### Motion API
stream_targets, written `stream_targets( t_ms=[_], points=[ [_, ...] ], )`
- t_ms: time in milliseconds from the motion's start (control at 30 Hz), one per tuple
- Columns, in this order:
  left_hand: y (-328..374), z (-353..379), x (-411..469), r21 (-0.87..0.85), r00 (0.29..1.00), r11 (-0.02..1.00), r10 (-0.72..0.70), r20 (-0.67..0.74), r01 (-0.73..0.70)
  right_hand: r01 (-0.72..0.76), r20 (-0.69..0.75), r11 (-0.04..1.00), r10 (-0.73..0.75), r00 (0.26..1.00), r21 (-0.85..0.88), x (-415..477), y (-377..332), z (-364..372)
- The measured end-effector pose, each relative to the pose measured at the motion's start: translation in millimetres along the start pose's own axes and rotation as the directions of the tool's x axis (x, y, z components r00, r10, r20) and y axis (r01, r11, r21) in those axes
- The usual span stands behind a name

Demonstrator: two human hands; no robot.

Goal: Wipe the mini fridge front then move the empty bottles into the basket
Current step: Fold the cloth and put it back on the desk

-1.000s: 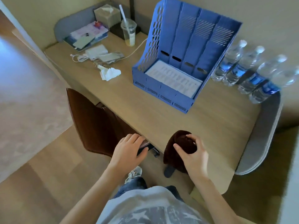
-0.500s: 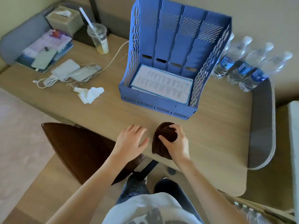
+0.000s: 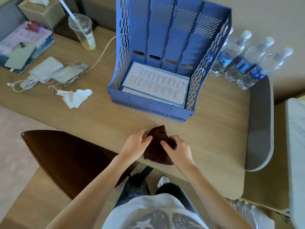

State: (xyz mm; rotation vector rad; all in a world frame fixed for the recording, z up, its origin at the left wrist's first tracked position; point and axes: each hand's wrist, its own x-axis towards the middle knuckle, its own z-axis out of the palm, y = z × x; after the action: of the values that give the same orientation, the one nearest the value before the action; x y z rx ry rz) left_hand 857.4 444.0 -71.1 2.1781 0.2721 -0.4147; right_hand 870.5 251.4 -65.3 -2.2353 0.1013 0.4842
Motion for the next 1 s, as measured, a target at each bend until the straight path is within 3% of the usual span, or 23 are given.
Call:
stream_targets(
  t_ms=[133, 333, 500, 633, 733, 900, 1000],
  points=[
    [7.8, 6.2, 13.6, -0.257, 0.990, 0.959, -0.097, 0.100, 0.120, -0.068, 0.048, 0.987, 0.061, 0.997, 0.148, -0.4, 1.0, -8.9],
    [16.8, 5.8, 16.9, -0.512, 0.957, 0.812, -0.194, 0.215, 0.280, -0.049, -0.055, 0.956, 0.067, 0.996, 0.291, -3.0, 9.4, -13.9],
    [18.6, 9.9, 13.7, -0.520, 0.953, 0.799, -0.239, 0.186, 0.302, -0.111, -0.048, 0.910, 0.142, 0.989, 0.399, -9.2, 14.9, -13.9],
    [17.8, 12.6, 7.9, -0.517, 0.968, 0.818, -0.215, 0.132, 0.252, -0.215, 0.143, 0.895, 0.171, 0.975, 0.392, -10.3, 14.9, -16.5],
    [19.7, 13.6, 5.1, -0.485, 0.980, 0.852, -0.169, 0.105, 0.198, -0.178, 0.192, 0.915, 0.113, 0.975, 0.362, -13.3, 13.1, -16.7],
    [24.5, 15.1, -0.2, -0.373, 0.991, 0.922, -0.130, -0.041, 0.106, -0.099, 0.165, 0.953, 0.053, 0.985, 0.286, -15.3, 13.3, -24.5],
    [25.7, 13.9, -5.1, -0.333, 0.965, 0.938, -0.172, -0.199, 0.099, -0.071, 0.003, 0.977, 0.072, 0.997, 0.201, -15.5, 19.6, -33.0]
  ],
)
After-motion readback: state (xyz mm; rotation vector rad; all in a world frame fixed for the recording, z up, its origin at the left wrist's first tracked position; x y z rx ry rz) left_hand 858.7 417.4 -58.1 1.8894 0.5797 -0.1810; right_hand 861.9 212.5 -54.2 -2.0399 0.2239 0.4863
